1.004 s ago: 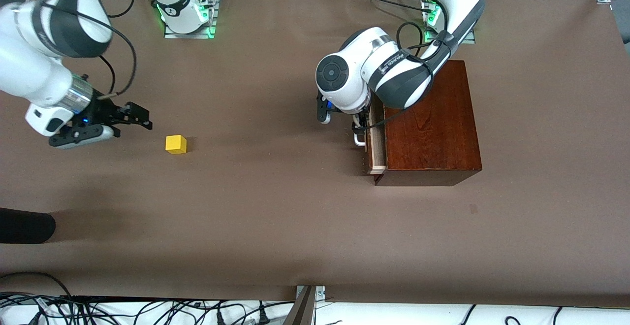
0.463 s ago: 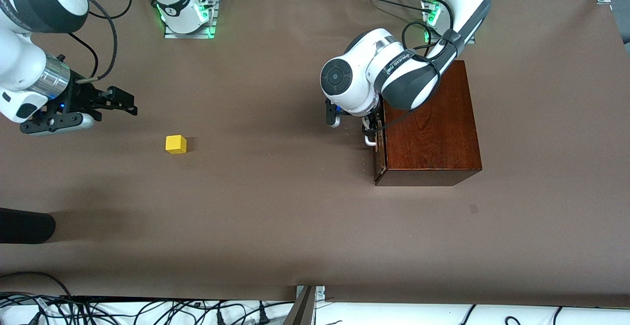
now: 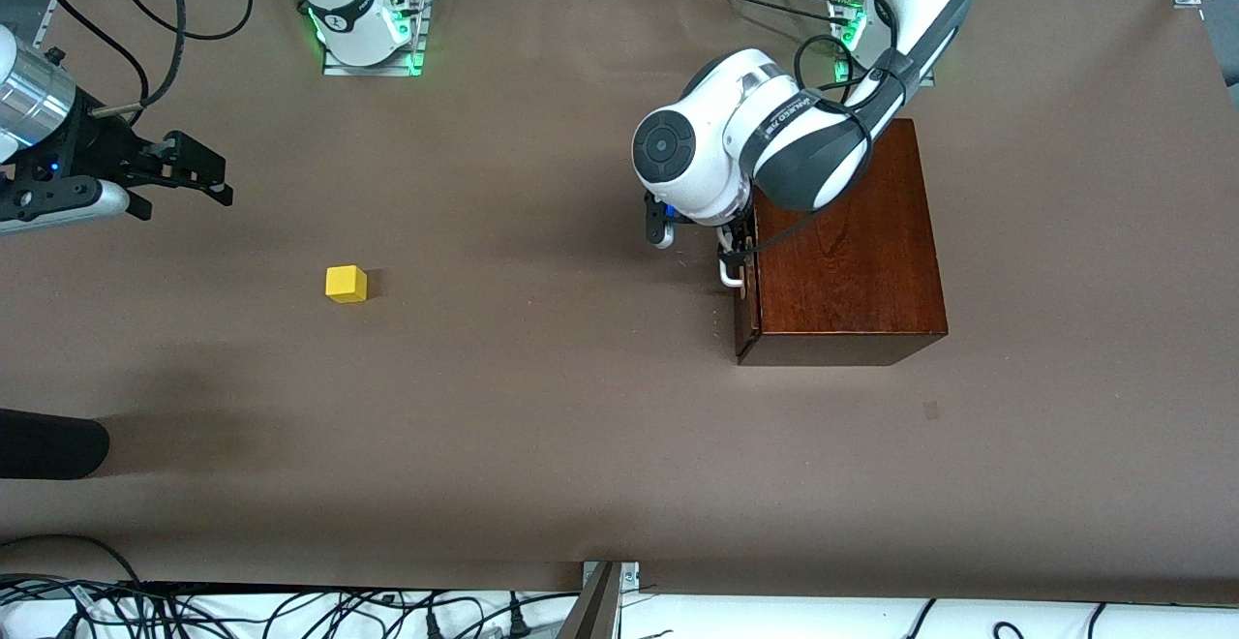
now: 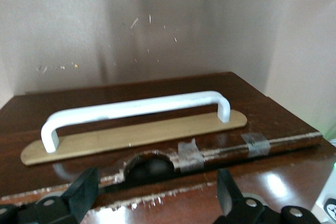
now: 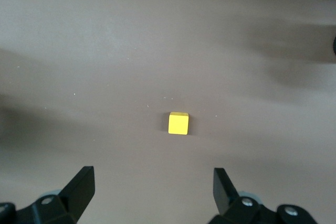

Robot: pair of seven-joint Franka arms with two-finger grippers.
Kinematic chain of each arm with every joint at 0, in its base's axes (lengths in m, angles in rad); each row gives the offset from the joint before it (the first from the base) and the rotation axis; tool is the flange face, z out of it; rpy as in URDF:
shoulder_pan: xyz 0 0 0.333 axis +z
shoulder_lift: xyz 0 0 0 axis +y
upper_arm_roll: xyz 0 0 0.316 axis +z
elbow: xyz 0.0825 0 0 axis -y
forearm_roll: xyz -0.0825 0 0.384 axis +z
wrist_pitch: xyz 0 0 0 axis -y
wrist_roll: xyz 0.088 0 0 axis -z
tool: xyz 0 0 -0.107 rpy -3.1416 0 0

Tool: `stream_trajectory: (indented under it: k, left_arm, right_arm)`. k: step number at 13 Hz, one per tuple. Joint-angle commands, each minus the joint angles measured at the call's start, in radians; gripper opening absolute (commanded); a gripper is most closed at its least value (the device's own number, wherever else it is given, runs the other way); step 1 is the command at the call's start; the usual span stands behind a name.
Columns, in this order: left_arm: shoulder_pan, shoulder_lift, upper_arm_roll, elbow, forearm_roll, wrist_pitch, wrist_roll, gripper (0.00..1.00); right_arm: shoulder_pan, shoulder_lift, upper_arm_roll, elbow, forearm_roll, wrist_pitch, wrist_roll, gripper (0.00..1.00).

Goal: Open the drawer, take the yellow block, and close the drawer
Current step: 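Release the cube on the table while the left gripper pushes the drawer, then push the drawer fully shut with the left gripper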

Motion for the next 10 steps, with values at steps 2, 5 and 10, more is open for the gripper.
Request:
stream_trajectory:
  k: [2,5,10]
  left_arm:
    - [0.015,-0.047,-0.002,-0.012,0.026,-0.017,0.015,1.00]
    - [0.031,-0.110,-0.005,0.054,0.011,-0.017,0.016,1.00]
    - [0.187,-0.150,-0.008,0.213,-0.027,-0.025,0.006,1.00]
  right_arm:
    - [0.005,0.005,0.004,0.016,-0.033,-0.018,0.018,1.00]
    - [0.005,0.005,0.004,0.026,-0.070,-0.021,0.016,1.00]
    - [0.004,0.007,-0.001,0.029,-0.064,-0.017,0.021,1.00]
